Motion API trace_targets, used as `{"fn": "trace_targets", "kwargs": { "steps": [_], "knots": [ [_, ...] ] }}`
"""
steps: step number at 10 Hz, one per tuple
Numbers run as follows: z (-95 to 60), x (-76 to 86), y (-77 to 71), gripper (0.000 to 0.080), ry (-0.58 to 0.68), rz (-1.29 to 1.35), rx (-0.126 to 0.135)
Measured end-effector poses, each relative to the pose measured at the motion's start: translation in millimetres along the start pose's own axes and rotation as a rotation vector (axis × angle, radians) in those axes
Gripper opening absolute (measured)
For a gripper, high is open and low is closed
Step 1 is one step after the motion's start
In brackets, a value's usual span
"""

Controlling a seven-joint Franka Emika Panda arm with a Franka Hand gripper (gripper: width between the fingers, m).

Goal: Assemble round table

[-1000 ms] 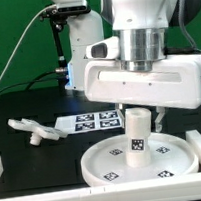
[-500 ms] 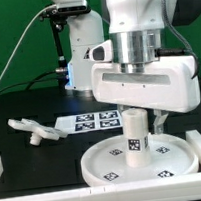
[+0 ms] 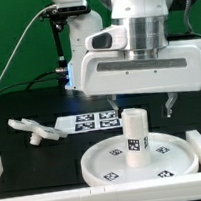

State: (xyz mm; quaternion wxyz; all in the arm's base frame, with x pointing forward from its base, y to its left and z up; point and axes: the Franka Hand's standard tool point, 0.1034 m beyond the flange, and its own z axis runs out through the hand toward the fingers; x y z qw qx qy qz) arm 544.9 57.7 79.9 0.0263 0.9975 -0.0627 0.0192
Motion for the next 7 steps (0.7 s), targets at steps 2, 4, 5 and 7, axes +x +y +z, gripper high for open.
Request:
{"fn": "trace_targets", "kwargs": {
  "steps": [2, 4, 5, 7],
  "knots": [
    [1.2, 0.4, 2.9, 0.0649, -0.002, -0.125, -0.003],
    [1.6, 8.8, 15.5, 0.0649, 0.002, -0.328, -0.003],
    [2.7, 18.5, 22.7, 0.0649, 0.010, -0.402, -0.007],
    [2.7, 21.7, 22.9, 0.0649, 0.021, -0.508, -0.008]
  ]
}}
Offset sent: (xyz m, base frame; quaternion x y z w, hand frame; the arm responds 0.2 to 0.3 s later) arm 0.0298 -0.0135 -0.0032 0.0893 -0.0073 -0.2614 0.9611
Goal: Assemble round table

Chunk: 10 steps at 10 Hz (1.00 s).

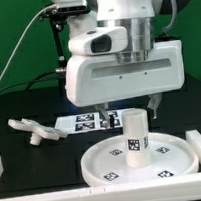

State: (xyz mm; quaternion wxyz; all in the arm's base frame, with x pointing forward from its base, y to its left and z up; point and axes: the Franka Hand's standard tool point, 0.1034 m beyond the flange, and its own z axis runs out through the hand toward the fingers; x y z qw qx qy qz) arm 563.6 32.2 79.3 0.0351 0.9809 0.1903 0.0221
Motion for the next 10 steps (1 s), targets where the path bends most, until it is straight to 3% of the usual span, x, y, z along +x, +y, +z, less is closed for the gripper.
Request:
{"fn": "trace_targets", "kwargs": {
  "steps": [3, 5, 8, 9, 10],
  "knots": [
    [0.4, -1.0, 2.2, 0.0649, -0.004, -0.069, -0.006],
    [-0.7, 0.7, -0.2, 0.0649, -0.021, -0.067, 0.010],
    [-2.4, 6.3, 6.1, 0.0649, 0.005, -0.118, -0.002],
    [-2.3, 6.3, 6.3, 0.0527, 0.005, -0.117, -0.002],
    [-2.3, 6.2, 6.4, 0.0527, 0.005, -0.102, -0.002]
  ]
}}
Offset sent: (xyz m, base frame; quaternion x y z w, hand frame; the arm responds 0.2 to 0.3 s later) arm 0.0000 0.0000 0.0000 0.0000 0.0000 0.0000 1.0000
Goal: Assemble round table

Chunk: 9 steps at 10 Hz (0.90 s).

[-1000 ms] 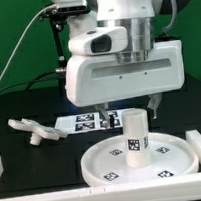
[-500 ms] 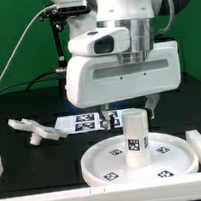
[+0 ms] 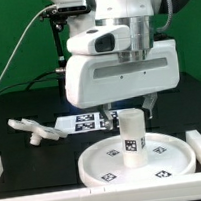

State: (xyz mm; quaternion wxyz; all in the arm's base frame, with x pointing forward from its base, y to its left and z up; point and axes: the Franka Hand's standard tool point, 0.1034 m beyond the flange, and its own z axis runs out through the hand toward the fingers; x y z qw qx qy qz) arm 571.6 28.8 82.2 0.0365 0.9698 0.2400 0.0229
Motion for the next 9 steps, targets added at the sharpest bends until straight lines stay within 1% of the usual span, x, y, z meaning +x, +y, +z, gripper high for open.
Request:
{"fn": "trace_targets", "kwargs": {
  "steps": [1, 3, 4, 5, 6, 7, 9],
  "knots": [
    [0.0, 0.0, 0.0, 0.0407, 0.000, 0.018, 0.000],
    [-0.2, 0.3, 0.1, 0.0407, 0.001, 0.145, 0.000],
    [-0.6, 2.1, -1.8, 0.0407, 0.006, 0.269, -0.002],
    [-1.1, 5.7, -7.3, 0.0407, 0.015, 0.379, -0.004],
    [-1.5, 7.5, -10.1, 0.0407, 0.017, 0.517, 0.001],
    [-1.9, 7.6, -8.4, 0.0407, 0.020, 0.698, 0.007],
    [-1.3, 7.6, -7.4, 0.0407, 0.020, 1.007, 0.008]
  ]
}}
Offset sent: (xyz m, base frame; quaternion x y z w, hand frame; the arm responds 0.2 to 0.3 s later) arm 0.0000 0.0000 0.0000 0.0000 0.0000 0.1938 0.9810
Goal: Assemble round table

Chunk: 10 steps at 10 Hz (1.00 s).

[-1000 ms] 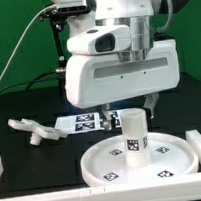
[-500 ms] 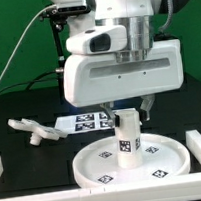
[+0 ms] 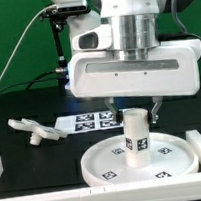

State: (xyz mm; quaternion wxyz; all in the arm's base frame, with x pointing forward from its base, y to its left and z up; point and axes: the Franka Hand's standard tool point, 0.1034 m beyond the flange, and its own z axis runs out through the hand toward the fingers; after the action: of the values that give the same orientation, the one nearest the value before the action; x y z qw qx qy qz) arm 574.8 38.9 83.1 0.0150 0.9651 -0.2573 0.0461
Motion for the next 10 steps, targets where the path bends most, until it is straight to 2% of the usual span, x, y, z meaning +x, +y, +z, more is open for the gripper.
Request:
{"fn": "trace_targets", "kwargs": {
  "steps": [3, 4, 6, 7, 8, 9, 10],
  "knots": [
    [0.6, 1.8, 3.1, 0.0404, -0.003, 0.219, 0.004],
    [2.1, 2.6, 5.8, 0.0401, -0.008, 0.345, 0.011],
    [7.1, 2.4, 11.0, 0.0401, 0.012, 0.654, 0.056],
    [8.5, 0.1, 11.5, 0.0391, 0.010, 0.623, 0.051],
    [8.4, 0.3, 11.3, 0.0547, 0.010, 0.607, 0.052],
    [8.2, 0.0, 11.3, 0.0547, 0.007, 0.570, 0.047],
    [5.8, -0.6, 9.4, 0.0617, -0.009, 0.444, 0.040]
  ]
}}
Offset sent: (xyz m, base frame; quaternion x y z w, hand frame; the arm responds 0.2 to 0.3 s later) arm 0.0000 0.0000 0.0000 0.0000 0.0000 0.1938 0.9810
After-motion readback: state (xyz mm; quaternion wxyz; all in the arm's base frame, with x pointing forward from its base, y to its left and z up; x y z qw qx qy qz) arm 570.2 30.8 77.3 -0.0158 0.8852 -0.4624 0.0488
